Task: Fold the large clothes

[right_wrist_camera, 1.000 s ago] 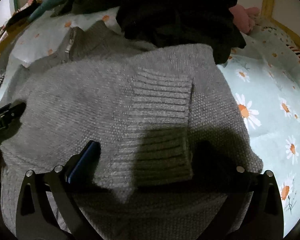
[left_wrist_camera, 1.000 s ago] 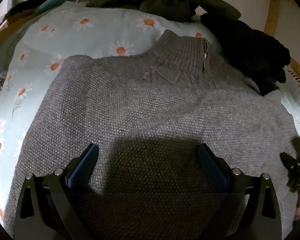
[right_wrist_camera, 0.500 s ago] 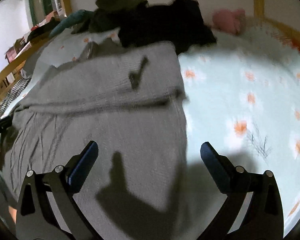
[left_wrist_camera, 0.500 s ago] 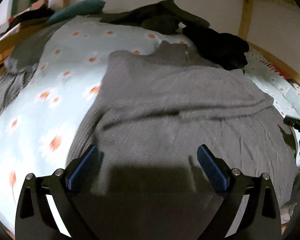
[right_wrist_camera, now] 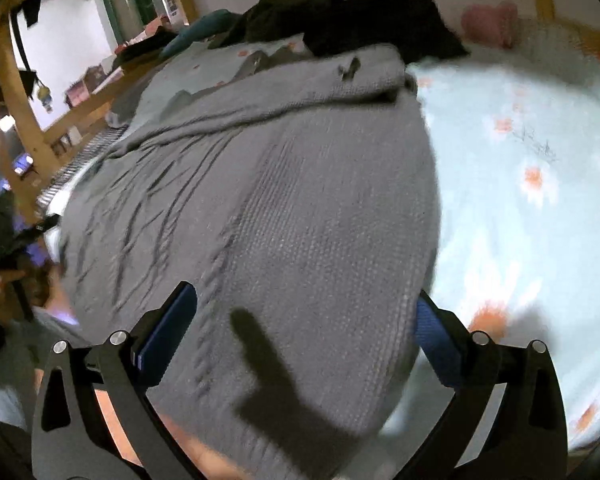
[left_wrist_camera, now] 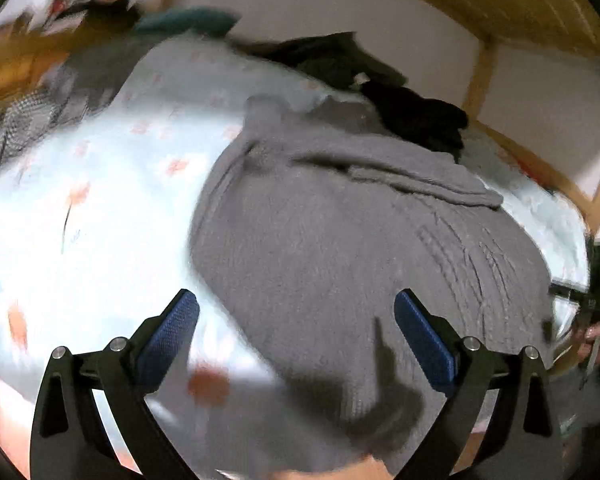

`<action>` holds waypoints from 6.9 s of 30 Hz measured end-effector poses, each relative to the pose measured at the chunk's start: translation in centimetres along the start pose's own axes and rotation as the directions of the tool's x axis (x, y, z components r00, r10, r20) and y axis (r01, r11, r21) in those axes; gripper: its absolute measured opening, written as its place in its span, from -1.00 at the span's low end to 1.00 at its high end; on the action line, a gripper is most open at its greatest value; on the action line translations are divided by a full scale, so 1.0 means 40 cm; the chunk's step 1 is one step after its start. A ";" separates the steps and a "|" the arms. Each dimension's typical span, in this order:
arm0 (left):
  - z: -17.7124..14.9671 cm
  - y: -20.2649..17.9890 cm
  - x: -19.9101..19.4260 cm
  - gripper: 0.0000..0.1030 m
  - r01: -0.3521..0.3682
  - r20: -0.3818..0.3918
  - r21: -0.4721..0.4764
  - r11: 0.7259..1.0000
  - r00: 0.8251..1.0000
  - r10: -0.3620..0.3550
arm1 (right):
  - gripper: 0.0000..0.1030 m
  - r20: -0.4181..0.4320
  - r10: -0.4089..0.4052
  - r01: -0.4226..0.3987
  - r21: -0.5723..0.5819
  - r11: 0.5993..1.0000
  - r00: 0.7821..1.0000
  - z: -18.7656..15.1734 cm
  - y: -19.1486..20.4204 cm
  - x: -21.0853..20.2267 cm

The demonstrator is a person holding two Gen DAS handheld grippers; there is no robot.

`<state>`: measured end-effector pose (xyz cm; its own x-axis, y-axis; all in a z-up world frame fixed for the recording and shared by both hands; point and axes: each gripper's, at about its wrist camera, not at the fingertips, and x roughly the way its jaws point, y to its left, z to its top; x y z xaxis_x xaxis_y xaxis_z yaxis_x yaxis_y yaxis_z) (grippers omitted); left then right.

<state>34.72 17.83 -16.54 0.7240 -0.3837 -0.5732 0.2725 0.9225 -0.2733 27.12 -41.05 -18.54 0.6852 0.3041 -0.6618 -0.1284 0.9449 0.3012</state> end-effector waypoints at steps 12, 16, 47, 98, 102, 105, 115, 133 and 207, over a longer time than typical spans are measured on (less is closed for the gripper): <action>-0.062 -0.062 0.059 0.88 0.580 -0.040 -0.344 0.738 0.777 -0.629 | -0.02 0.139 0.559 -0.574 0.283 0.769 0.817 -0.123 0.020 -0.038; -0.092 -0.054 0.123 0.88 0.357 -0.229 -0.373 0.856 0.859 -0.458 | 0.34 -0.067 0.231 -0.203 0.285 0.937 0.971 -0.157 0.018 0.031; 0.135 -0.075 0.014 -0.57 0.774 0.184 -0.346 0.530 0.610 -0.771 | -0.67 0.526 0.725 -0.895 0.225 0.386 0.445 0.104 -0.042 -0.106; 0.743 0.191 0.463 0.90 0.480 0.244 -0.476 0.737 0.877 -0.414 | 0.95 0.472 0.380 -0.596 0.502 0.626 0.796 0.801 -0.341 0.269; 0.718 0.067 0.400 0.90 0.463 0.141 -0.332 0.822 0.886 -0.443 | 0.95 0.395 0.285 -0.466 0.509 0.723 0.873 0.790 -0.307 0.172; 0.605 -0.019 0.386 0.90 0.461 0.024 -0.313 0.830 0.878 -0.478 | 0.95 0.273 0.212 -0.328 0.511 0.794 0.938 0.729 -0.264 0.154; 0.246 -0.066 0.339 0.90 0.497 0.179 -0.554 0.669 0.855 -0.487 | 0.95 0.166 0.348 -0.377 0.582 0.720 0.923 0.366 -0.123 0.181; 0.172 -0.129 0.287 0.90 0.432 0.223 -0.557 0.709 0.901 -0.373 | 0.95 0.415 0.344 -0.531 0.750 0.395 0.842 0.365 -0.097 0.345; -0.014 -0.105 0.146 -0.55 0.160 -0.055 -0.833 0.529 0.929 -0.367 | -0.53 0.312 0.321 -0.411 0.857 0.311 0.894 0.126 -0.125 0.130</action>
<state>37.43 11.67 -19.17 0.5376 -0.6972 -0.4742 -0.2676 0.3922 -0.8801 34.94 -44.79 -20.01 0.7954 0.5372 -0.2805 0.2928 0.0646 0.9540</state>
